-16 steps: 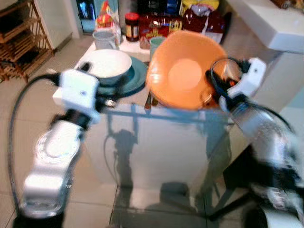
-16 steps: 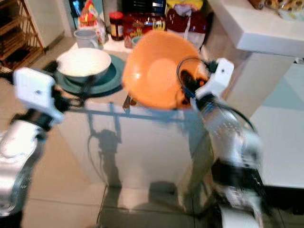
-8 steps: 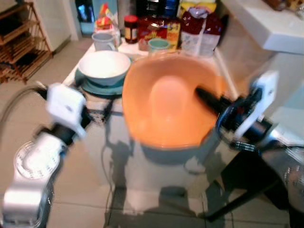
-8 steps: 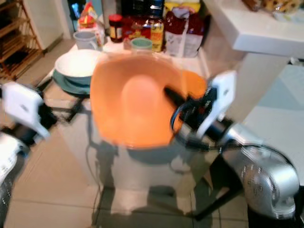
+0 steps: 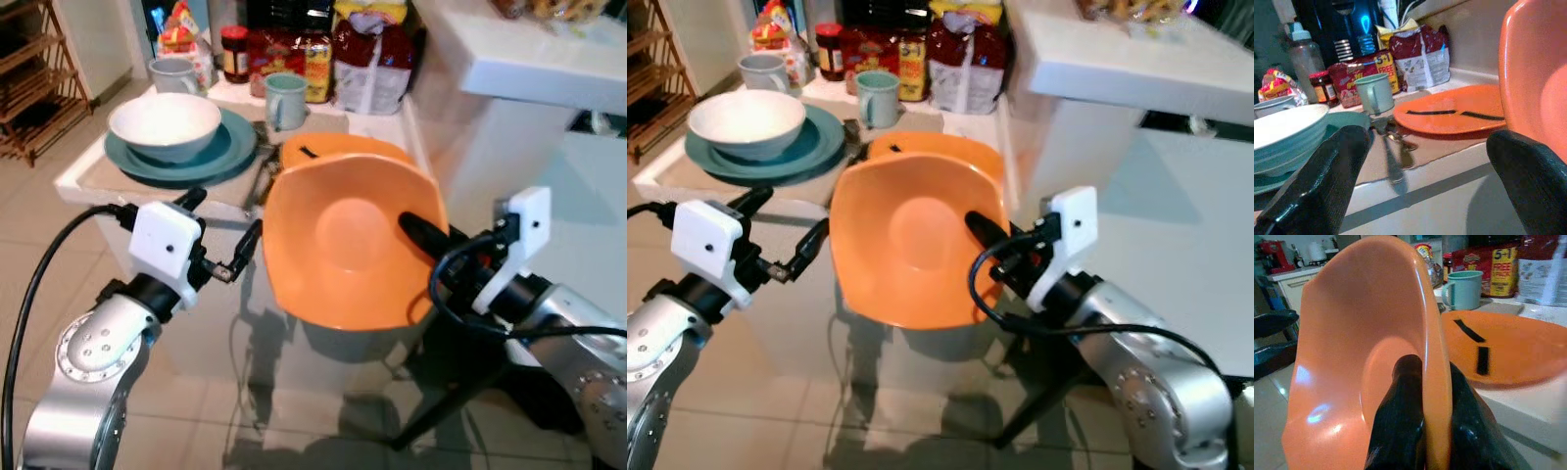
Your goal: Setting the table
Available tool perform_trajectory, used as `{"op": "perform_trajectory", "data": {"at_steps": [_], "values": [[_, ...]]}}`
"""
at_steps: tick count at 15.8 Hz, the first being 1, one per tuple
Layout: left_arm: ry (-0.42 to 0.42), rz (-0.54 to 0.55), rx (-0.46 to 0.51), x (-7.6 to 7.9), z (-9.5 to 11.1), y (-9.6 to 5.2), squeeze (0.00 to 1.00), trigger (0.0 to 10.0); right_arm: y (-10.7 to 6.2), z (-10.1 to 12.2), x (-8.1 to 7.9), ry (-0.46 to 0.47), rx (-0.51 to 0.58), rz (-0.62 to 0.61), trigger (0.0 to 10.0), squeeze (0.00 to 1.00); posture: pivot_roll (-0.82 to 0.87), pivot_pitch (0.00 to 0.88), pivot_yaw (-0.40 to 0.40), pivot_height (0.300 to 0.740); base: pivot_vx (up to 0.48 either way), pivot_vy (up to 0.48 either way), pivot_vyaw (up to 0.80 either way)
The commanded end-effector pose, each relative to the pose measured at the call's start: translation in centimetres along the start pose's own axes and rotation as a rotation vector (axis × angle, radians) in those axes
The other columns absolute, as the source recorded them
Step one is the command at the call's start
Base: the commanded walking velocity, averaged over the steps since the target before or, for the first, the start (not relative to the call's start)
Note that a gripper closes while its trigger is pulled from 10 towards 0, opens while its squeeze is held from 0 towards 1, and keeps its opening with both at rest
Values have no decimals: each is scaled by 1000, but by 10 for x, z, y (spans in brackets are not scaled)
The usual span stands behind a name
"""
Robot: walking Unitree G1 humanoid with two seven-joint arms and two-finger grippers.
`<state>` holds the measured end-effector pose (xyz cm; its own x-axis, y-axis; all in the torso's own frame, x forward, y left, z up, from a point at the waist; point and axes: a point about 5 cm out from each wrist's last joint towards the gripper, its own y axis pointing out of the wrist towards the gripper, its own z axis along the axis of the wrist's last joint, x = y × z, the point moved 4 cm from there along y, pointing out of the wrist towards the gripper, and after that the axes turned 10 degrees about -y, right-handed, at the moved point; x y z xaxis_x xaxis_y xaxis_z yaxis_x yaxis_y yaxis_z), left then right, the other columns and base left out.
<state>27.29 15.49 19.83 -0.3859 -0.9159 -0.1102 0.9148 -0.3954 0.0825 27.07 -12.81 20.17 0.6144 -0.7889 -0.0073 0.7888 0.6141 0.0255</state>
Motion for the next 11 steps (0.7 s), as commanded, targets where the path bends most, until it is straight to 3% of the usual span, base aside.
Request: {"op": "perform_trajectory", "data": {"at_steps": [1, 4, 7, 11], "values": [[-2, -26, -1, 9, -2, 4, 0, 10000, -1, 3, 6, -9, 28, -48, 10000, 0, 13, 3, -46, 740, 0, -480, 0], [8, -26, 4, 17, -3, 19, 0, 10000, 11, -9, 14, 42, 30, -174, 10000, 0, 19, 4, -48, 740, 0, -480, 0], [-9, -45, 34, 24, 3, 29, 0, 10000, 12, -11, 10, 45, 31, -179, 10000, 0, 6, 12, -11, 740, 0, -480, 0], [-7, -54, 35, 25, 5, 35, 0, 10000, 8, -9, 18, 47, 53, -256, 10000, 0, 0, 18, 12, 740, 0, -480, 0]]}}
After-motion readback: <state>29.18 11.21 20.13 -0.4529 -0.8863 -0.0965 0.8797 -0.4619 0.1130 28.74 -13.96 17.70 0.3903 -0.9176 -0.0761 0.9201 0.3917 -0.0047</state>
